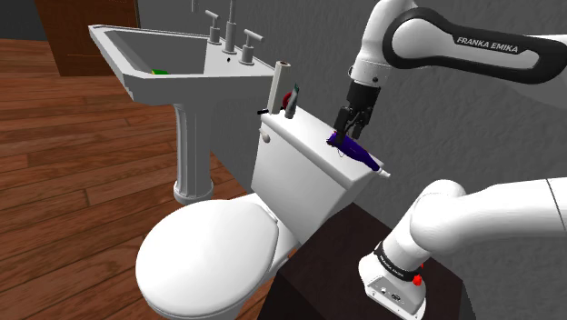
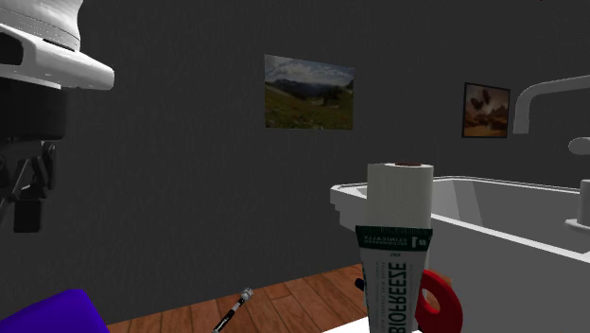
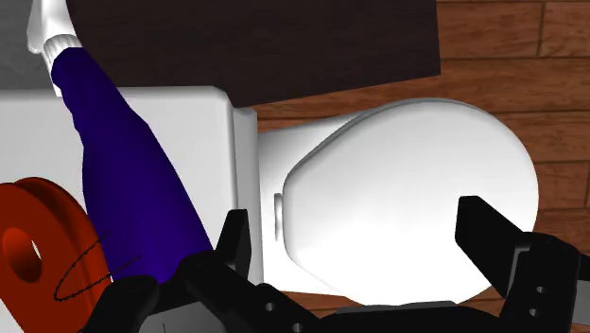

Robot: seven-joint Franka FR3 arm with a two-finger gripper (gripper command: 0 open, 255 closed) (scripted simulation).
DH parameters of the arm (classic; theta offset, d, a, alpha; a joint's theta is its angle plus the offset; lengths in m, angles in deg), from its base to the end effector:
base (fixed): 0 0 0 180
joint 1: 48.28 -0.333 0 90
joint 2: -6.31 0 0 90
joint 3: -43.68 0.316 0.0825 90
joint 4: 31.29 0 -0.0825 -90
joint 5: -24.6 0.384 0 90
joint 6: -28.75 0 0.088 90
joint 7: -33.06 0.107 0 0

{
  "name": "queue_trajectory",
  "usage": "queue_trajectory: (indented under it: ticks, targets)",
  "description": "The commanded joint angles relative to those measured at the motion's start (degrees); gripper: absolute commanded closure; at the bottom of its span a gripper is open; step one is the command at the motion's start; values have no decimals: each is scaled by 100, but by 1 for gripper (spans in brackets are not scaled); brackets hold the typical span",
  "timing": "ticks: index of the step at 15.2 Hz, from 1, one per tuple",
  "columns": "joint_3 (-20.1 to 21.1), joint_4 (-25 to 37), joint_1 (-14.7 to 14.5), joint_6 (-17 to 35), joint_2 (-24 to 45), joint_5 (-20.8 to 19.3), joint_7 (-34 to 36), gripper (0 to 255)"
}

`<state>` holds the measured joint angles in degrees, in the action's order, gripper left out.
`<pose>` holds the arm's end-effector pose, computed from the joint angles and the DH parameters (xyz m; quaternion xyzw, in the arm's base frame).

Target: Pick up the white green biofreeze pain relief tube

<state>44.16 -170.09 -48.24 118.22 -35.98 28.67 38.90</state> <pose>0.3135 0.0106 0.5439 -0.9963 0.0501 0.0630 0.0293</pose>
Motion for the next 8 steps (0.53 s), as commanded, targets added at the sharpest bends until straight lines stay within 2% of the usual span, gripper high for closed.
queue_trajectory:
  ticks: [1,8]
  targets:
    - [0,0,0,0,0,0,0,0]
    - [164,1231,385,446,1558,162,1197,0]
